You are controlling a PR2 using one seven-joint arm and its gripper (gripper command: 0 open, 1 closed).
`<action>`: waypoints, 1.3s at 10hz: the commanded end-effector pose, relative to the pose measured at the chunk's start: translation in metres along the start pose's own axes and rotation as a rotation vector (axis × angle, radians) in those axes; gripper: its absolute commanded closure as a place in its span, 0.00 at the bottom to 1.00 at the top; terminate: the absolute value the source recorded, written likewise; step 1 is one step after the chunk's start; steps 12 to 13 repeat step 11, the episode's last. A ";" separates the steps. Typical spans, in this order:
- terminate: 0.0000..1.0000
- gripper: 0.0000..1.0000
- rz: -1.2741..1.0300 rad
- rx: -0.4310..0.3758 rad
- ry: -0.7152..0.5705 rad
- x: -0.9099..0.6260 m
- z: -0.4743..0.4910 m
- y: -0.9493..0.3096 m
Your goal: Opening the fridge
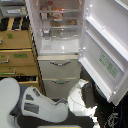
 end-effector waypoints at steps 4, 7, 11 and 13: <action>0.00 0.00 0.533 0.189 0.144 -0.410 -0.009 0.273; 0.00 0.00 0.545 0.258 0.080 -0.466 -0.006 0.259; 1.00 0.00 0.662 0.364 0.067 -0.557 -0.045 0.210; 1.00 0.00 0.662 0.364 0.067 -0.557 -0.045 0.210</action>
